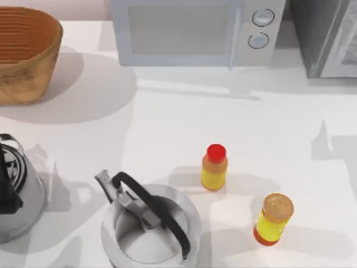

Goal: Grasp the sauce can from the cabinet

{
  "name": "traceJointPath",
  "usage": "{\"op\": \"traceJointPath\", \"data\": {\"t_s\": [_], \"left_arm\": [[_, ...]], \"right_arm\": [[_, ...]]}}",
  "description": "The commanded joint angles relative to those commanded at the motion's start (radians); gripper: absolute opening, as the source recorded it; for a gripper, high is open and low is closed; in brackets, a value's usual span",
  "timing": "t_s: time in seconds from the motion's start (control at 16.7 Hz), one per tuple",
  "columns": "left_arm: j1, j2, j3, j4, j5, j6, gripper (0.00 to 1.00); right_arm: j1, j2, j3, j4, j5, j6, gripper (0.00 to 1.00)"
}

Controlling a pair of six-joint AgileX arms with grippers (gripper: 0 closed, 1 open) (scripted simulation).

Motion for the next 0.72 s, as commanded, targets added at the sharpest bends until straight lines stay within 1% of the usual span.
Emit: {"op": "traceJointPath", "data": {"t_s": [0.42,0.6,0.72], "left_arm": [[0.0,0.0,0.0,0.0,0.0,0.0,1.0],[0.0,0.0,0.0,0.0,0.0,0.0,1.0],[0.0,0.0,0.0,0.0,0.0,0.0,1.0]], "right_arm": [[0.067,0.496,0.674,-0.165,0.071,0.003,1.0],[0.09,0.658,0.89,-0.216,0.095,0.004,1.0],[0.102,0.736,0.992,-0.239,0.106,0.005,1.0]]}}
